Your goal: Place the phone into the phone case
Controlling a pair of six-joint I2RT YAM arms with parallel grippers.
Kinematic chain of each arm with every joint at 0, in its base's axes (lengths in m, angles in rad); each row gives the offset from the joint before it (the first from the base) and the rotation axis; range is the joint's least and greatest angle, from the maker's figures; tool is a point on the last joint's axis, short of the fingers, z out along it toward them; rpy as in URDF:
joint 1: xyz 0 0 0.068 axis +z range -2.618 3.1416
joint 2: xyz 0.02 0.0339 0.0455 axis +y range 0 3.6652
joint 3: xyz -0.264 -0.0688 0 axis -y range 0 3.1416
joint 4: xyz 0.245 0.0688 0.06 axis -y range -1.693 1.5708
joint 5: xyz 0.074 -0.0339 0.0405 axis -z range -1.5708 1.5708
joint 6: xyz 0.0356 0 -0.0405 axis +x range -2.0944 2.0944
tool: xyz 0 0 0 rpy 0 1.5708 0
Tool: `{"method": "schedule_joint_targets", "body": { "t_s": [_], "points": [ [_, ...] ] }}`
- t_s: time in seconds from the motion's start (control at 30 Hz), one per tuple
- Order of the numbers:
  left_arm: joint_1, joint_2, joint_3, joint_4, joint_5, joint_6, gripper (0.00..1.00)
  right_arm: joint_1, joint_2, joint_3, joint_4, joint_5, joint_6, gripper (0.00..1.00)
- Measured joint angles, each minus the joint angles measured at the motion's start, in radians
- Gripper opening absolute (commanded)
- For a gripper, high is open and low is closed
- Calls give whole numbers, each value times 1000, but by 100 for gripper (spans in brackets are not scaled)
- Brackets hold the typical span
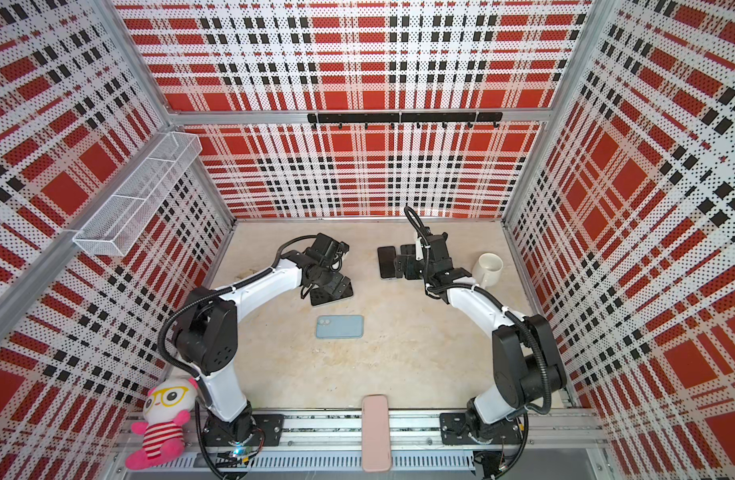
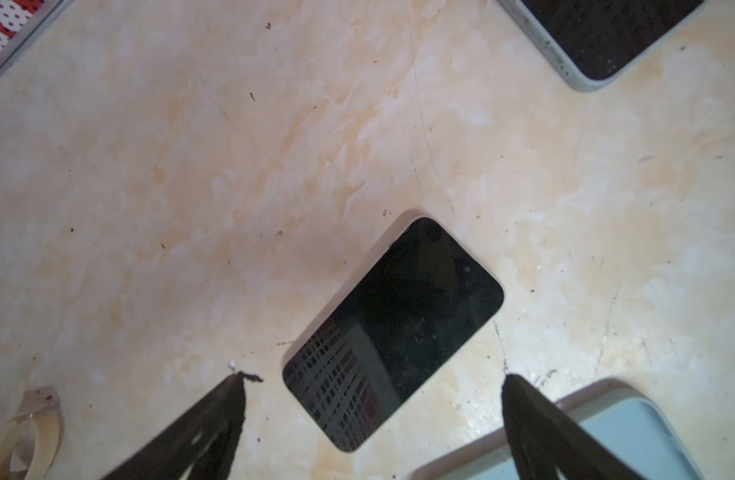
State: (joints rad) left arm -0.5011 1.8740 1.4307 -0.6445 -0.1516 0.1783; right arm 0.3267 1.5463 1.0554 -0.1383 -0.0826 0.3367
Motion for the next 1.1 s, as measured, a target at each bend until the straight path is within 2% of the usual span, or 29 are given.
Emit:
{"method": "schedule_joint_targets", "body": {
  "t_s": [0.3, 0.53, 0.77, 1.1],
  "points": [
    [8, 106, 60, -89, 74, 191, 98, -42, 0, -15, -22, -23, 1, 99],
    [8, 204, 144, -157, 77, 286, 98, -47, 0, -16, -23, -36, 1, 99],
    [23, 272, 217, -204, 88, 348, 98, -48, 3, -16, -23, -46, 1, 99],
    [48, 381, 369, -291, 122, 369, 99, -48, 43, -16, -25, -48, 0, 99]
  ]
}}
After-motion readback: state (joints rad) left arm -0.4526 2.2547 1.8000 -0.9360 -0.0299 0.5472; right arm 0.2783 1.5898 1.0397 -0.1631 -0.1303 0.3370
